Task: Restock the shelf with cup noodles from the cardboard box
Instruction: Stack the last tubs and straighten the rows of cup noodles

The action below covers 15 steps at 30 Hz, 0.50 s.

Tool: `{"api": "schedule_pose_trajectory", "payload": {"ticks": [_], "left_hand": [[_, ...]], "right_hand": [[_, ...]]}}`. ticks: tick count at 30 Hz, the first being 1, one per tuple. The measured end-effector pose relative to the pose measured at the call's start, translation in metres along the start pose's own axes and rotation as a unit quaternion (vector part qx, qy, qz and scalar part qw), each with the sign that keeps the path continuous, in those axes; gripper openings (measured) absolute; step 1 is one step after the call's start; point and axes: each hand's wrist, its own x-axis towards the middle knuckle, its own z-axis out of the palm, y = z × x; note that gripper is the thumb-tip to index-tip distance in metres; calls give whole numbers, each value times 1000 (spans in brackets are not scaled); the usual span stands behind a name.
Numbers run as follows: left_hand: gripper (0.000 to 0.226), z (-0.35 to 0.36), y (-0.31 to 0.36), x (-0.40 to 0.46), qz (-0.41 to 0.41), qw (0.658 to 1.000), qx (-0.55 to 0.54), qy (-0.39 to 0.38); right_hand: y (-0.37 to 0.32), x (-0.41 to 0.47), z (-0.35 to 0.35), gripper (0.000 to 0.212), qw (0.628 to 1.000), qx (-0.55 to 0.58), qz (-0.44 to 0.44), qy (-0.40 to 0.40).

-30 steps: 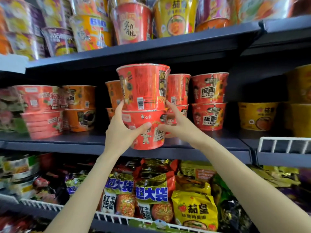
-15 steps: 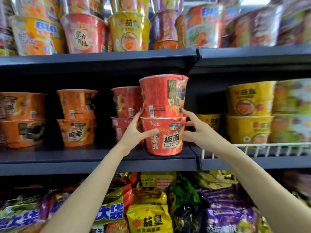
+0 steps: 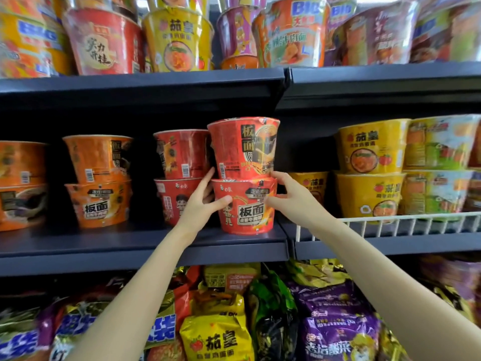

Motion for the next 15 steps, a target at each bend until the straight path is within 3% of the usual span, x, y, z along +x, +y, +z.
{"api": "schedule_pose_trajectory", "payload": {"ticks": [3, 7, 12, 15], "left_hand": [[87, 0, -2, 1, -26, 998, -52, -9], [76, -3, -8, 7, -42, 996, -79, -20], [75, -5, -10, 9, -40, 998, -49, -21], [69, -4, -3, 2, 5, 999, -7, 32]], "right_hand": [[-3, -4, 3, 73, 999, -41, -9, -1], [-10, -11, 9, 75, 997, -74, -15, -2], [-6, -13, 14, 75, 996, -84, -24, 3], [-5, -10, 5, 67, 998, -57, -25, 30]]}}
